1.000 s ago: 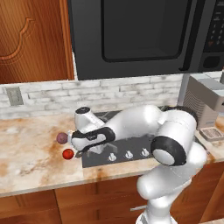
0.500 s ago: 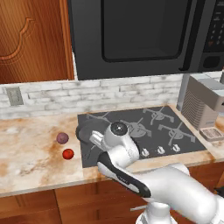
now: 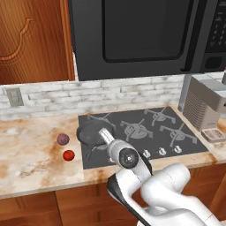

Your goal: Place the pan on the front left burner on the stove. Then place the tomato and the onion in the pan and turn on the front left burner.

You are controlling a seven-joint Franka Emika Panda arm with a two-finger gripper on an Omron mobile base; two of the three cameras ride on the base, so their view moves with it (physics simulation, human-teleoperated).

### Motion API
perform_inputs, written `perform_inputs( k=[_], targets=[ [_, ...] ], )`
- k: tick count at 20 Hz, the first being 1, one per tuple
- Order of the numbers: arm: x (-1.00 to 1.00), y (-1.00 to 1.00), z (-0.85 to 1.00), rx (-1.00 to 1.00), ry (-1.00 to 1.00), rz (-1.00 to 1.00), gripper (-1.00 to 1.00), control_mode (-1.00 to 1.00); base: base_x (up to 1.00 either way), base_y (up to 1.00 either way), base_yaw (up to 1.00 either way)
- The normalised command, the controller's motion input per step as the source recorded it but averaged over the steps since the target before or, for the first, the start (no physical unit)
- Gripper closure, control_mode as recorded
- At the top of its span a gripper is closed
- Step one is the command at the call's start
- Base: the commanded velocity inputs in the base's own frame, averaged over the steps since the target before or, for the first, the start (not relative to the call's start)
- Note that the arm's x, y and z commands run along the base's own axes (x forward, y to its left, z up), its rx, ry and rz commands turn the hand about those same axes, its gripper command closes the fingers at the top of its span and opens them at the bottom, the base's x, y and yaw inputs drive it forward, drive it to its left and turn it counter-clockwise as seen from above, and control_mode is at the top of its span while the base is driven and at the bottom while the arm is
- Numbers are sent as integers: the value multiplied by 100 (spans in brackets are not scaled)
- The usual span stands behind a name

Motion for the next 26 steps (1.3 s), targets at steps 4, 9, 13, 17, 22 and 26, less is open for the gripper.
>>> perform_inputs(
  k=[4, 9, 13, 17, 22, 26],
  targets=[
    [-2, -4, 100, 15, -30, 0, -100, -100, 0, 0, 0],
    [-1, 2, 100, 11, -6, 0, -100, -100, 0, 0, 0],
    [0, 24, 81, 8, 7, 1, -100, -100, 0, 0, 0],
    [-3, 47, 45, 7, 31, -1, -100, -100, 0, 0, 0],
    [0, 62, 22, 1, 46, 0, -100, -100, 0, 0, 0],
    [0, 62, 8, 0, 41, 0, -100, -100, 0, 0, 0]
  ],
)
